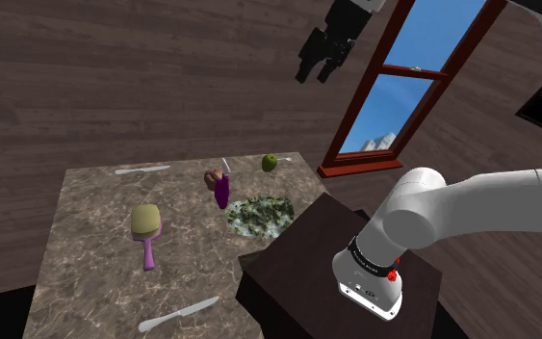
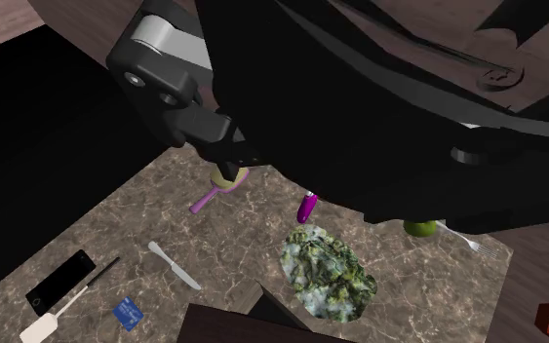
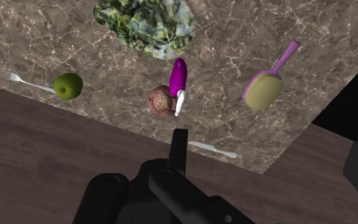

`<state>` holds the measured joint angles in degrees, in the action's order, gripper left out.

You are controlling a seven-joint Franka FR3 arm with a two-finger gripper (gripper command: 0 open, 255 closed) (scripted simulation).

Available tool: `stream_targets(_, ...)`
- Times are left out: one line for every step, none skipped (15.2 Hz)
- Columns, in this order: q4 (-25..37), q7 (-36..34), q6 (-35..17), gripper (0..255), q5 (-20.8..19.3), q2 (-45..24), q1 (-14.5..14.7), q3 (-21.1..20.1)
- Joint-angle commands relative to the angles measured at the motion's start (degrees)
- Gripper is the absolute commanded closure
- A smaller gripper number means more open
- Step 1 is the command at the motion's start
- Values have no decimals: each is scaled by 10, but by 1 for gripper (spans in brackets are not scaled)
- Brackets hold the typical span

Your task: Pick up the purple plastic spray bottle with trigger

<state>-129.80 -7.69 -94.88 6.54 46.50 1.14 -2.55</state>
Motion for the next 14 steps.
stream_targets(0,0,0,0,0,0,0,0)
stream_targets(-1,-1,-11,0,0,-18,-1,0)
stream_targets(-1,-2,-22,0,1,-37,-3,-1)
stream_targets(-1,-3,-32,0,1,-55,-4,-1)
stream_targets(-1,-4,-42,0,1,-75,-6,-2)
stream_targets(1,-5,-52,0,2,-94,-7,-2)
stream_targets(2,-6,-62,0,2,-114,-8,-2)
stream_targets(5,-7,-72,0,2,-134,-10,-3)
stream_targets(7,-8,-81,0,2,-154,-11,-3)
stream_targets(11,-10,-90,0,2,-175,-12,-3)
stream_targets(15,-11,-99,0,2,-195,-13,-3)
stream_targets(19,-12,-107,0,2,-216,-14,-3)
stream_targets(24,-13,-115,0,2,-238,-15,-3)
stream_targets(30,-14,-122,0,2,-259,-16,-3)
